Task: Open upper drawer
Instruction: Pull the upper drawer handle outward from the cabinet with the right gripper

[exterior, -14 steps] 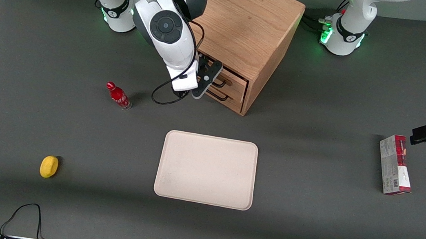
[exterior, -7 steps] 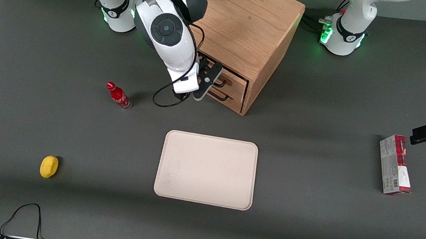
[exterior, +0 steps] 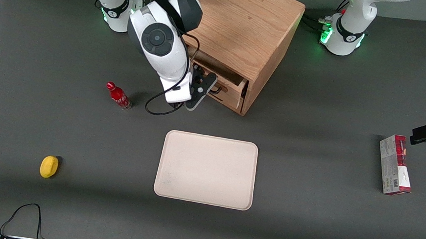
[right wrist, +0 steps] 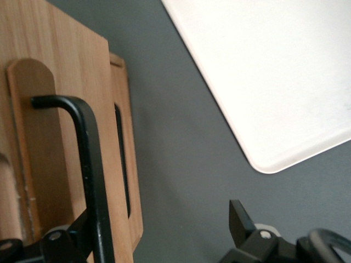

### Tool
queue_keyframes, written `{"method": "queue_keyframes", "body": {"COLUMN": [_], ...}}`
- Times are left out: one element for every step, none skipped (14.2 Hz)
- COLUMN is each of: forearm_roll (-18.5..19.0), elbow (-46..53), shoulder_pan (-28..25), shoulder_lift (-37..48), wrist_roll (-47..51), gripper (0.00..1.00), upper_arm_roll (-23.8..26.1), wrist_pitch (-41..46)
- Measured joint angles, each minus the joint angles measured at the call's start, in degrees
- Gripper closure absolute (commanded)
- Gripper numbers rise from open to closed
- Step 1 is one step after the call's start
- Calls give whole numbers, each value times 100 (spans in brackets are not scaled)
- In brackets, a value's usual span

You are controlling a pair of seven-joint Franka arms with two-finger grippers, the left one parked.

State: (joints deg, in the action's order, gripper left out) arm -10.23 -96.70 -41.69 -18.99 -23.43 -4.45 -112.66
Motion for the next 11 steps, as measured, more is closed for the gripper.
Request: {"method": "queue_keyframes", "body": {"forearm_roll": [0, 0, 0, 0, 0, 0, 0, 0, 0, 0, 0], "elbow": [78, 154, 220, 288, 354, 422, 499, 585, 674, 749, 798], "shoulder_pan": [55, 103, 134, 168, 210, 260, 314, 364, 415, 463, 503], "shoulder_lift": [-51, -113, -177, -239, -302, -359, -416, -469, -518, -561, -592], "wrist_roll": [-30, -75, -101, -103, -106, -110, -120, -132, -135, -141, -154], "gripper": [0, 0, 0, 0, 0, 0, 0, 0, 0, 0, 0], "upper_arm_roll": [-1, -2, -5, -6, -7, -9, -10, -11, -13, -14, -14], "wrist_pitch": [3, 5, 5, 6, 7, 19, 42, 71, 136, 171, 204]}}
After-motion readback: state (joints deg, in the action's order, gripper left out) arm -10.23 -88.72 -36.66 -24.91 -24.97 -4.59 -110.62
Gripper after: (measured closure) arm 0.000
